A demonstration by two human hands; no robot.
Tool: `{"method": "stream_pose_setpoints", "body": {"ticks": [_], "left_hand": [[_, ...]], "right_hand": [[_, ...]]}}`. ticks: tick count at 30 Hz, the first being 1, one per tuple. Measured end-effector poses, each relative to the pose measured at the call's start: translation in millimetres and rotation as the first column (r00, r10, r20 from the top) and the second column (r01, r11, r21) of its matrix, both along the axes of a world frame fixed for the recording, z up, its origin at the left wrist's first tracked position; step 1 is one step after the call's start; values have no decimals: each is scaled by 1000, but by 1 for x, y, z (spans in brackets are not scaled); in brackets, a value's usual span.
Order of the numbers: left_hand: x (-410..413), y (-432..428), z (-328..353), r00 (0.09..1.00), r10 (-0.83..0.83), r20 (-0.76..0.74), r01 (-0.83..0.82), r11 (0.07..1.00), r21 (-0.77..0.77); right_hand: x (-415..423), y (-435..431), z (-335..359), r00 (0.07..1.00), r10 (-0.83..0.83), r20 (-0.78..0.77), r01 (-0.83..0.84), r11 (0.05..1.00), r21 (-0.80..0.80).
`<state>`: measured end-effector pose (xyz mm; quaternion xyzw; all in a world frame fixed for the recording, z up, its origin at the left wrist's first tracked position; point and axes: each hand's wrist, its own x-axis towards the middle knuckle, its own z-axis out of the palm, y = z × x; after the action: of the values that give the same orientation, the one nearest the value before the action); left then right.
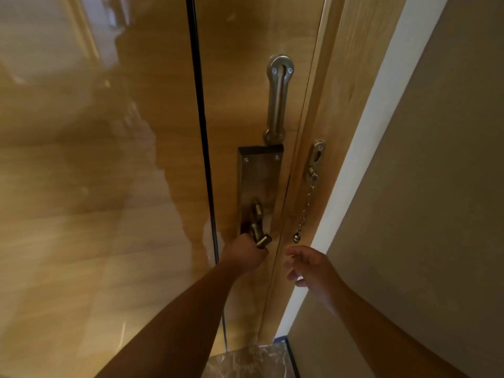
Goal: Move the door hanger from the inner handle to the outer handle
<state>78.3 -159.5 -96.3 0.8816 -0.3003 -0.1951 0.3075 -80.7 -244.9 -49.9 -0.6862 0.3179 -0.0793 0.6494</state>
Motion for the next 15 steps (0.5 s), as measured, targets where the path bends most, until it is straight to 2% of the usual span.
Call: {"method": "stream_pose_setpoints", "body": {"ticks": [9,15], "left_hand": [[10,-6,-1,999,8,-33,-8,1000,6],[6,-4,8,1000,13,9,-14,999,47]], "right_hand": [[10,4,0,997,70,-35,-70,997,-7],[-17,1,8,999,6,-53,-5,1000,7]]}}
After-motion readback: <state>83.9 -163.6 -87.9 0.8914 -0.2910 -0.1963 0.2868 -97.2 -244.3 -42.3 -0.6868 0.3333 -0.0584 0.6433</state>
